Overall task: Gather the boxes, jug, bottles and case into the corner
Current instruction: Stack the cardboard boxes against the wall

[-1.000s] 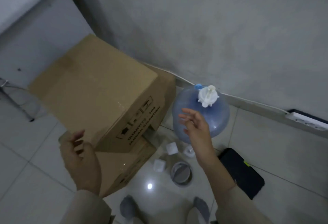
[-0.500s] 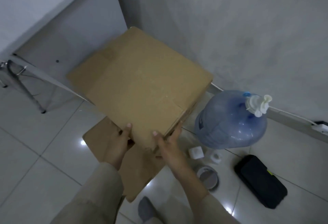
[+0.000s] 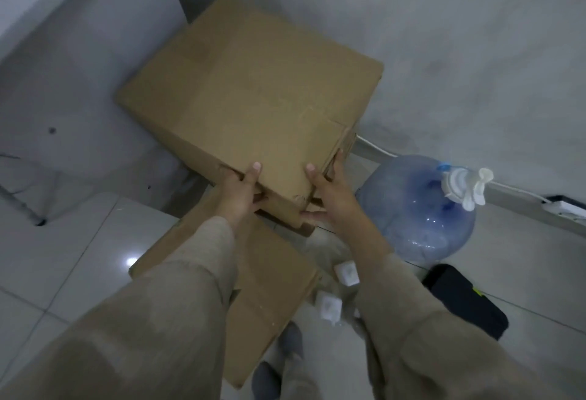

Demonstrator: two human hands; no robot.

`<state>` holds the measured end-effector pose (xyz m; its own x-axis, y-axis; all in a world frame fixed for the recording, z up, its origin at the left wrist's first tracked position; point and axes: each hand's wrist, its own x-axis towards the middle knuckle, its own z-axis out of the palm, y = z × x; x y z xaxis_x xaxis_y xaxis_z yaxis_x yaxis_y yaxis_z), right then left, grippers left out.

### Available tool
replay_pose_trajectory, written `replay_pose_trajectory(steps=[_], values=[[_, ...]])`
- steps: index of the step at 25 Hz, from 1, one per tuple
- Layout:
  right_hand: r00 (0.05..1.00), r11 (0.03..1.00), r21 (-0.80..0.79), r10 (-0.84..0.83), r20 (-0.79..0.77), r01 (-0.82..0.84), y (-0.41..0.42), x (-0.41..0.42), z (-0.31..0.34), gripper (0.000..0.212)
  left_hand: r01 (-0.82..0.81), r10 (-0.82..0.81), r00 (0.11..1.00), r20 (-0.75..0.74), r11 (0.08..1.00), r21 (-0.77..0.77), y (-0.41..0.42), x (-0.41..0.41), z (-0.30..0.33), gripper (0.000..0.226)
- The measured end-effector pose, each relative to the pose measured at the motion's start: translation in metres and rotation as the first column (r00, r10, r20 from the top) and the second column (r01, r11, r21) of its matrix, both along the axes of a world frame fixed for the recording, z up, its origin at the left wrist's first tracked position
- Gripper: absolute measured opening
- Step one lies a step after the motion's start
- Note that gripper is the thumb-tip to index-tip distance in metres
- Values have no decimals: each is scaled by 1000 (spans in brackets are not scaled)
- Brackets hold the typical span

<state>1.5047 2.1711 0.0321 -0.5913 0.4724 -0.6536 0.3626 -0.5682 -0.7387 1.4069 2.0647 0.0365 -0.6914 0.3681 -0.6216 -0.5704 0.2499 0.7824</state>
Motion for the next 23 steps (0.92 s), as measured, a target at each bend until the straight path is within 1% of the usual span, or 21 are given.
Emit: replay_pose_trajectory(steps=[4,8,10,12,15,17,19,20,21,23], values=[[999,1000,29,8,38,-9,30,-13,1,82,-14,13,1000,26,1000,26,26,-18,0,51],[996,997,-27,-66,56,68,48,-22,2,76,22,-22,1000,-16,999,-41,44,-21,-7,47],[994,993,-55,-98,40,101,53,-25,1,72,16,-16,999,-39,1000,-21,50,-21,-10,50],[993,992,-65,-108,40,110,58,-29,-4,69,18,-18,1000,-20,1000,-3,56,-24,-12,54],[989,988,-46,-144,40,146,58,-32,-8,64,68,-69,997,21,997,41,53,-24,-21,64],[982,983,-7,-184,36,185,52,-34,-8,59,132,-137,989,58,989,72,46,-29,-30,73],[967,965,77,-253,32,250,40,-39,-8,54,265,-265,962,66,964,11,28,-37,-44,91],[950,944,131,-310,37,303,31,-40,-10,50,349,-347,936,60,936,-35,16,-40,-51,94],[925,916,169,-376,48,363,21,-41,-15,47,416,-413,909,53,904,-97,2,-41,-59,90],[848,849,165,-521,97,502,-10,-33,-37,48,466,-469,882,36,859,-213,-37,-43,-82,71]])
